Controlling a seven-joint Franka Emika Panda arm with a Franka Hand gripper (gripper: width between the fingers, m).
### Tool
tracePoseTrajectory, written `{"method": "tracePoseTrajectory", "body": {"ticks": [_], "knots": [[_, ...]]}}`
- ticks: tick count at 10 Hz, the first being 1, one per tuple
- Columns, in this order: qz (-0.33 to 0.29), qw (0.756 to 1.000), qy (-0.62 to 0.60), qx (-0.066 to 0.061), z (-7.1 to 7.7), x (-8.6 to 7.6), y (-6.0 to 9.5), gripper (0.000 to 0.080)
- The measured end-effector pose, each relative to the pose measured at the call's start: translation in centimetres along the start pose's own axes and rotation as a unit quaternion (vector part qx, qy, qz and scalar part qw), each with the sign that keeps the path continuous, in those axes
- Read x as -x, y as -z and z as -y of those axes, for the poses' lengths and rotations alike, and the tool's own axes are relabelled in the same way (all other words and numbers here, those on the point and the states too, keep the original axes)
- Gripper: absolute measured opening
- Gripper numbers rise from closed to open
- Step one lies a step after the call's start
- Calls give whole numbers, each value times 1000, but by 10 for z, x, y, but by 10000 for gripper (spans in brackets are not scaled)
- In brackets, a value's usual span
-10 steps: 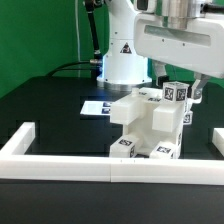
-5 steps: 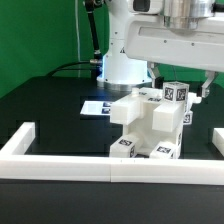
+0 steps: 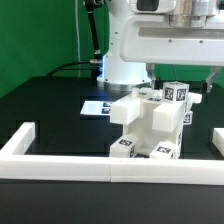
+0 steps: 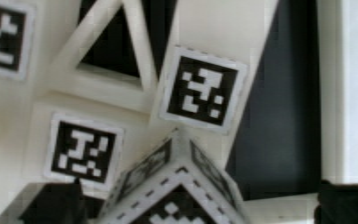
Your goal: Assemble chair
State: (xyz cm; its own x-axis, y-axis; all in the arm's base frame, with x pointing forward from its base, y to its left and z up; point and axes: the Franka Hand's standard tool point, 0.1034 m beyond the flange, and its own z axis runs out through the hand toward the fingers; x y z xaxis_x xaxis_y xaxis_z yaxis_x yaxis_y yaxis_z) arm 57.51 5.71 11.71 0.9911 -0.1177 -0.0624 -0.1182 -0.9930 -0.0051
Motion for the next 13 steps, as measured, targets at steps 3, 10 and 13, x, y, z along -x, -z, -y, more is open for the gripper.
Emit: {"method": "tracePoseTrajectory", "body": {"ticks": [3,10,13], "knots": [[-10,994,107,1,-2,-3,-1,649],[-11,976,219,8,-7,-3,-3,403],[-11,979,201,7,-7,-3,-3,287]]}}
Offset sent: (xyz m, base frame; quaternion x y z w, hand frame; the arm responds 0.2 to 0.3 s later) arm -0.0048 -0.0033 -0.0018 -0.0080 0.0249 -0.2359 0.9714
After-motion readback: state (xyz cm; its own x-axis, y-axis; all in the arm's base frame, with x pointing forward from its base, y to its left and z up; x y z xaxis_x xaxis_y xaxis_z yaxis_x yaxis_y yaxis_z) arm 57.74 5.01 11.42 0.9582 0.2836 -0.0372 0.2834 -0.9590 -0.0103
